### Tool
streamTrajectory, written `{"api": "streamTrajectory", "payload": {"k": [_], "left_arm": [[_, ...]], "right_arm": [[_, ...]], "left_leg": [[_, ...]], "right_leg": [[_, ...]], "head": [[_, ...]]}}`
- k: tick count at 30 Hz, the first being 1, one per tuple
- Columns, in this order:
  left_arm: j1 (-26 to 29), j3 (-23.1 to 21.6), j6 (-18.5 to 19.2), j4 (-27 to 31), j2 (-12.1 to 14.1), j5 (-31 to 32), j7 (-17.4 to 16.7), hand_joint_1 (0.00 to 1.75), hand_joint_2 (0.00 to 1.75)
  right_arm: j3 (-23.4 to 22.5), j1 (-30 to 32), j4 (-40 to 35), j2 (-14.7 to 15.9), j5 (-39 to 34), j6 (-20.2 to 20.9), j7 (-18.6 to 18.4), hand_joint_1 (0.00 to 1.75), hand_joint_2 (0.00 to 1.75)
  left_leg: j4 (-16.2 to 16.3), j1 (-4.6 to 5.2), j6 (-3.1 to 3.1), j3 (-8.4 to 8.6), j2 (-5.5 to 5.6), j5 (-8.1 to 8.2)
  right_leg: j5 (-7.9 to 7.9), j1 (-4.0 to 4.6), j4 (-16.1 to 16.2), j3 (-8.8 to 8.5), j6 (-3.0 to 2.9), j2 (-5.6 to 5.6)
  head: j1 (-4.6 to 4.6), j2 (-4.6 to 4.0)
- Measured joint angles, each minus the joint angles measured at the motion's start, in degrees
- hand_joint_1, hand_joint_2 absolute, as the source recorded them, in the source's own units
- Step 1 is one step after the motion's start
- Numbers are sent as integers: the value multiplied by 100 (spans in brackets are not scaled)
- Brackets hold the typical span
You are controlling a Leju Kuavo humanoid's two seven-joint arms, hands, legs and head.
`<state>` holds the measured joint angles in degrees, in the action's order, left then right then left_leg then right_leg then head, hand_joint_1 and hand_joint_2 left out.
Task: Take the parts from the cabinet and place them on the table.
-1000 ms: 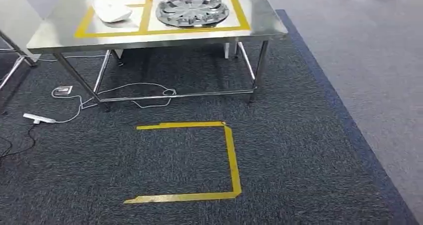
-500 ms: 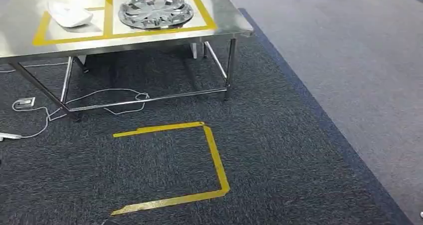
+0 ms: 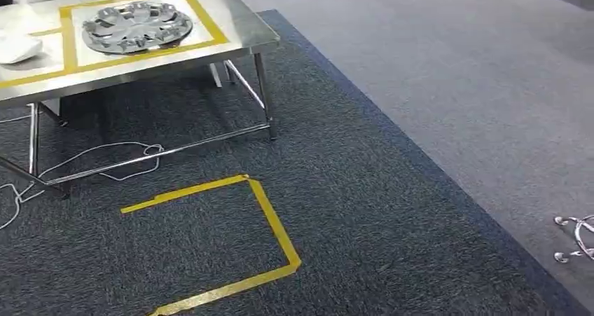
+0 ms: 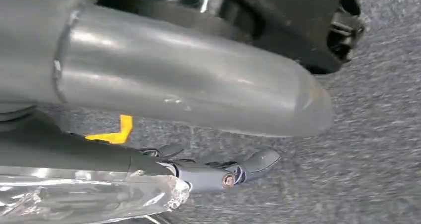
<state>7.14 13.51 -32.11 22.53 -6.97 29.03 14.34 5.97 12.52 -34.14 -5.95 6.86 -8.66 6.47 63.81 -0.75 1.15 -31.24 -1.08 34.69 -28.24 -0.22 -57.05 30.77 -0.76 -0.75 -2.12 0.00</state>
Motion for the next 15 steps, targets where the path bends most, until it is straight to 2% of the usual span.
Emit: {"api": "streamTrajectory", "payload": {"k": [1,2,3,4,5,6,7,8,9,10,12,13,14,15], "left_arm": [[25,24,2,-11,-2,46,-13,0,0],[51,41,9,-9,-11,96,-35,0,0],[66,59,24,-9,-18,144,-57,0,0],[84,89,35,-9,-26,188,-79,0,0],[88,114,37,-9,-26,214,-101,0,0],[87,125,39,-9,-28,216,-101,0,0],[91,135,39,-9,-28,219,-101,0,0],[92,144,39,-9,-28,221,-103,0,0],[91,151,46,-9,-39,236,-107,0,0],[93,157,68,-9,-46,243,-116,0,0],[85,190,72,9,-55,265,-116,0,0],[84,203,90,29,-63,295,-116,0,0],[88,233,116,57,-81,336,-116,0,0],[101,264,136,70,-107,339,-118,0,0]], "right_arm": [[4,-15,0,0,35,4,-15,0,0],[7,-18,0,0,50,9,-35,0,0],[4,-14,0,0,65,9,-57,0,0],[4,-4,0,0,83,9,-65,0,0],[4,-1,0,0,92,9,-68,0,0],[4,-3,0,0,96,9,-70,0,0],[7,-6,0,0,103,11,-70,0,0],[7,-19,0,-2,103,11,-68,0,0],[7,-32,0,-2,125,18,-65,0,0],[7,-29,0,-2,129,26,-65,0,0],[7,12,2,-2,138,35,-61,0,0],[7,28,7,-2,142,35,-57,0,0],[7,21,11,-2,155,39,-48,0,0],[7,-14,17,0,168,48,-41,0,0]], "left_leg": [[550,2,1,-260,48,250],[944,5,0,-464,57,368],[1106,5,-10,-579,60,344],[998,5,-23,-572,62,150],[669,5,-39,-456,83,-139],[209,5,-61,-275,145,-439],[-244,2,-85,-97,313,-692],[-454,-1,-114,-20,582,-697],[-580,-19,-101,9,541,-649],[-561,3,-112,-3,503,-653],[-606,6,-175,16,407,-676],[-648,-18,-222,30,324,-707],[-651,-11,-245,33,271,-699],[-651,-1,-263,33,193,-690]], "right_leg": [[0,10,-1,1,-14,90],[-3,20,-2,0,-19,175],[-4,25,-5,-7,-20,261],[-7,28,-5,-19,-19,353],[-11,28,-9,-36,-18,443],[-14,27,-12,-54,-17,528],[-27,20,-14,-62,2,596],[-43,45,-43,5,25,644],[-55,33,-77,3,67,740],[-38,10,-62,35,104,778],[-24,-8,-31,112,184,880],[-68,-16,-102,116,183,650],[-226,11,-302,220,209,291],[-452,5,-665,411,231,177]], "head": [[-2,0],[-2,0],[-4,0],[-7,0],[-4,0],[-2,0],[0,0],[-9,0],[-7,0],[-9,0],[-11,0],[-4,0],[-51,0],[-79,0]]}}
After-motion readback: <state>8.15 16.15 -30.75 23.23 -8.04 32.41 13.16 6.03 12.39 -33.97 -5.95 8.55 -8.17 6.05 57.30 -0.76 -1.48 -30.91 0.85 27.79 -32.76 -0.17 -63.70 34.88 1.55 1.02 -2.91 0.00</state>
